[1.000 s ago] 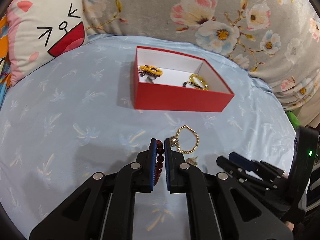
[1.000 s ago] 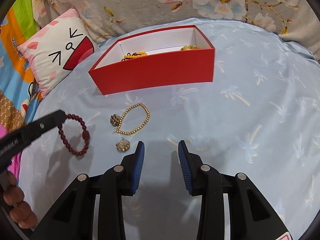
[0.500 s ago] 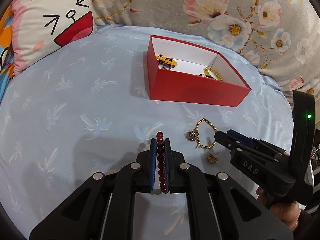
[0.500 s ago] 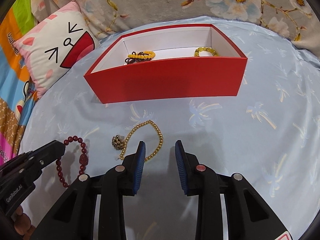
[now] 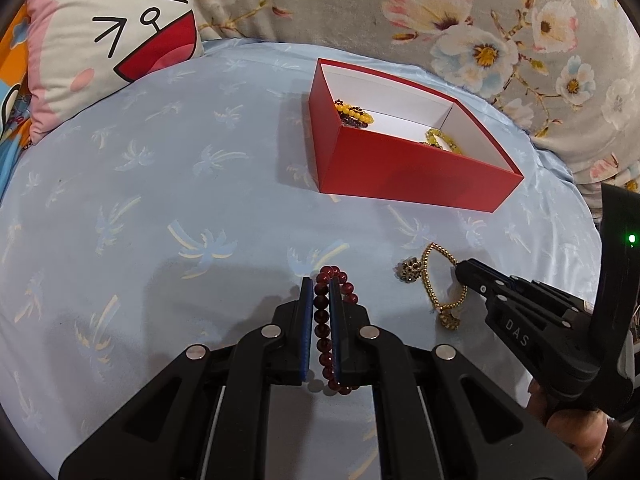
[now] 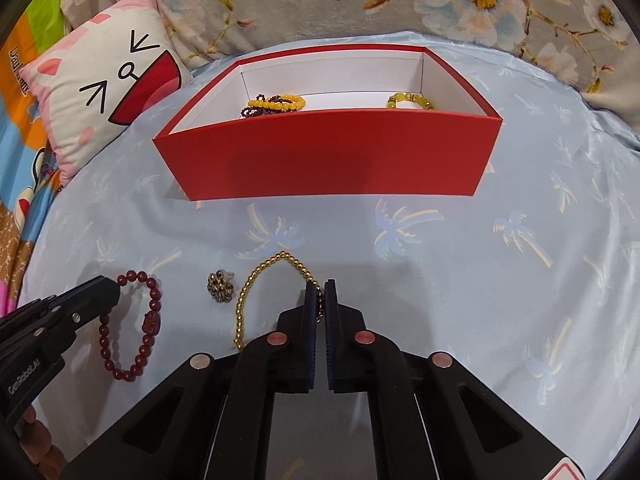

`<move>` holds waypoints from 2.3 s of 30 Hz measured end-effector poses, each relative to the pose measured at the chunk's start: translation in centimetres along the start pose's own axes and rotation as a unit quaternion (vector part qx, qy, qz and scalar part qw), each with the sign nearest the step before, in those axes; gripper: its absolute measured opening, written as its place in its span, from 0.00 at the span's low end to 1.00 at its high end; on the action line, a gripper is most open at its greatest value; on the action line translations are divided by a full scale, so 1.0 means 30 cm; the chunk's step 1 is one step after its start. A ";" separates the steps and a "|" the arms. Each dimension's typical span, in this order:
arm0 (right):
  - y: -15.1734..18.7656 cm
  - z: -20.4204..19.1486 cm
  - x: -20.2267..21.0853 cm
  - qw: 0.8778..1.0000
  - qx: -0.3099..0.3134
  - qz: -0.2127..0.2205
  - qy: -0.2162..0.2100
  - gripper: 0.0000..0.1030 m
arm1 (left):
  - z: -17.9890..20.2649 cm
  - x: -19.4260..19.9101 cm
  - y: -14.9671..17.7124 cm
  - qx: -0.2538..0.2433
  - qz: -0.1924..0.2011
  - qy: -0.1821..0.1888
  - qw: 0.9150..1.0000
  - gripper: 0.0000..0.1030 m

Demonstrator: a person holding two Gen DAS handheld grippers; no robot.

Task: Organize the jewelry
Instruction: 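Grasp the gold bead bracelet with the right gripper while the left gripper holds the red bracelet, then carry the red bracelet with the left gripper while the right gripper carries the gold bracelet over the box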

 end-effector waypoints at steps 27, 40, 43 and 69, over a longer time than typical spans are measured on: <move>0.011 0.112 0.264 0.998 -0.043 0.055 -0.002 0.03 | 0.203 0.113 -0.086 -0.059 0.038 0.027 0.997 0.07; -0.096 0.124 0.347 0.995 -0.042 0.093 -0.007 0.03 | 0.278 0.168 -0.187 -0.078 0.064 0.031 0.994 0.07; -0.124 0.118 0.358 0.994 -0.039 0.101 -0.009 0.03 | 0.298 0.178 -0.218 -0.083 0.072 0.033 0.993 0.07; -0.488 0.113 0.272 0.988 -0.035 0.146 -0.019 0.03 | 0.371 0.049 -0.573 -0.102 0.117 0.023 0.988 0.07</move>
Point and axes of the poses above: each gripper's, at about its wrist camera, not at the fingertips, and x roughly against the way its jaws point, z to its right, y to its underside, the point moved 6 cm from there along -x, roughly the way its jaws point, and after that the axes turned 2 degrees about y, right-handed, at the moved point
